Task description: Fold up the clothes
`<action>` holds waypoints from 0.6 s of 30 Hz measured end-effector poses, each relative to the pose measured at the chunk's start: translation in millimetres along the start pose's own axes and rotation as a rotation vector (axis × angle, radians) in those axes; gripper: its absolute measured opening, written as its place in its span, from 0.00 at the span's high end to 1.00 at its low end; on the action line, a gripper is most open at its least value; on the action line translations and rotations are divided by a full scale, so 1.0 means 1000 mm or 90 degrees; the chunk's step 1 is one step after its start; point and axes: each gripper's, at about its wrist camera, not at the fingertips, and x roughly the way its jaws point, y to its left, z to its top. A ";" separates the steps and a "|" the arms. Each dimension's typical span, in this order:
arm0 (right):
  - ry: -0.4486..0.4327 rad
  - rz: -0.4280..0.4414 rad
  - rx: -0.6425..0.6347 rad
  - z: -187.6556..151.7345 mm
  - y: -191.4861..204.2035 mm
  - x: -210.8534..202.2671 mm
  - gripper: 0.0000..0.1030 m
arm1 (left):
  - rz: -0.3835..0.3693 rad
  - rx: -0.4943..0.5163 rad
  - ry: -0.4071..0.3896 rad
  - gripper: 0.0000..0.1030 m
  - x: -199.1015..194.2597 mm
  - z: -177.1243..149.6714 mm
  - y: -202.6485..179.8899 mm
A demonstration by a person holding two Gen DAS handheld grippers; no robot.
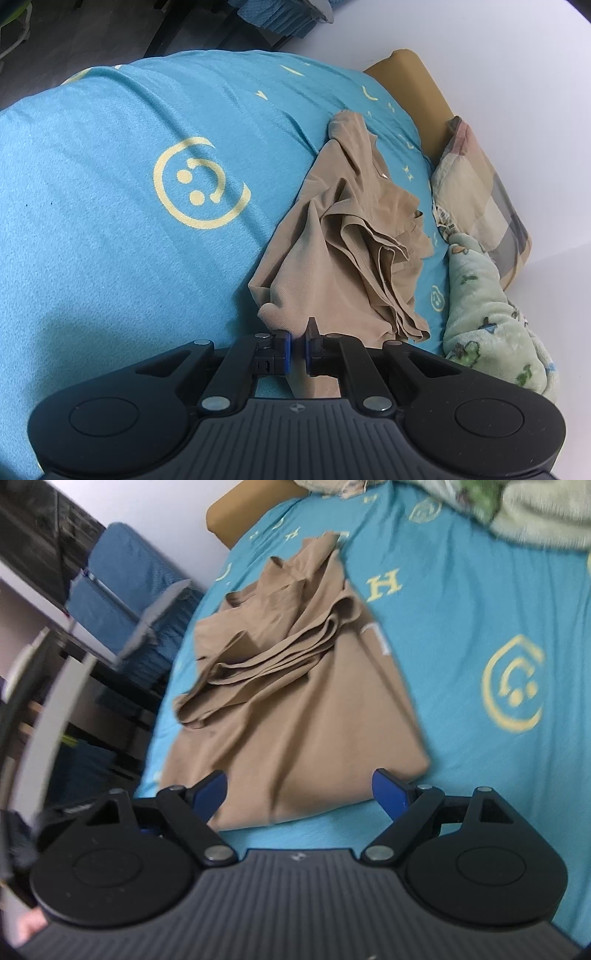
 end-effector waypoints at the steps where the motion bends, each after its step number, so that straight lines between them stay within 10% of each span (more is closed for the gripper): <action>1: 0.008 0.020 0.012 0.000 -0.001 0.001 0.15 | -0.002 -0.003 0.001 0.93 0.000 0.000 0.000; 6: 0.071 0.108 0.118 -0.005 -0.013 0.016 0.15 | -0.019 -0.027 0.002 0.93 0.000 0.003 0.004; 18: -0.031 0.045 0.272 -0.002 -0.056 0.003 0.32 | -0.044 -0.048 -0.009 0.93 -0.005 0.001 0.007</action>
